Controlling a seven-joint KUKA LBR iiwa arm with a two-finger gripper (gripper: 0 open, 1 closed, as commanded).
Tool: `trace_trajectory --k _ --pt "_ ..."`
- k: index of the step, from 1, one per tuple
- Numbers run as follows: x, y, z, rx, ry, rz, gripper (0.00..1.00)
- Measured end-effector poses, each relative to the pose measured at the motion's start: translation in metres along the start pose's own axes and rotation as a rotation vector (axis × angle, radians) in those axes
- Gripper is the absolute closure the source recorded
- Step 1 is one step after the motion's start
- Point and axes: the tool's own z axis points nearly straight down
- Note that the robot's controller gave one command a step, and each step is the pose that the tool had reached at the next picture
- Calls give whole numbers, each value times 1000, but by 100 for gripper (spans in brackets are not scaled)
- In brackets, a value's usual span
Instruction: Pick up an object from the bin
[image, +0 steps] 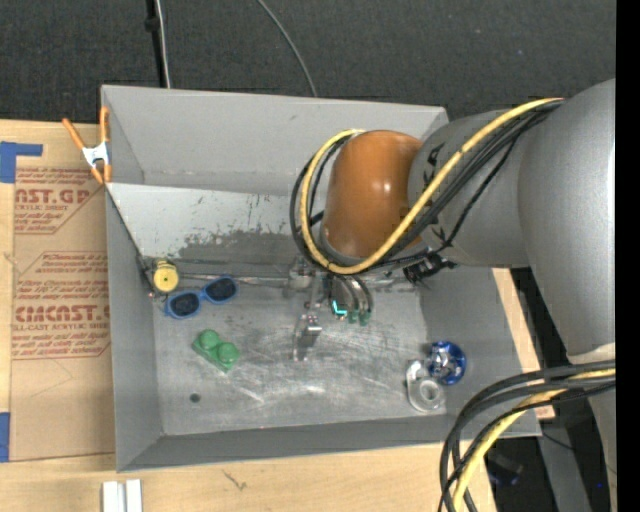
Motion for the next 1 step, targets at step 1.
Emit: trace_trajectory --k 1 --pt "-21 79 44 -3 -7 -92 0"
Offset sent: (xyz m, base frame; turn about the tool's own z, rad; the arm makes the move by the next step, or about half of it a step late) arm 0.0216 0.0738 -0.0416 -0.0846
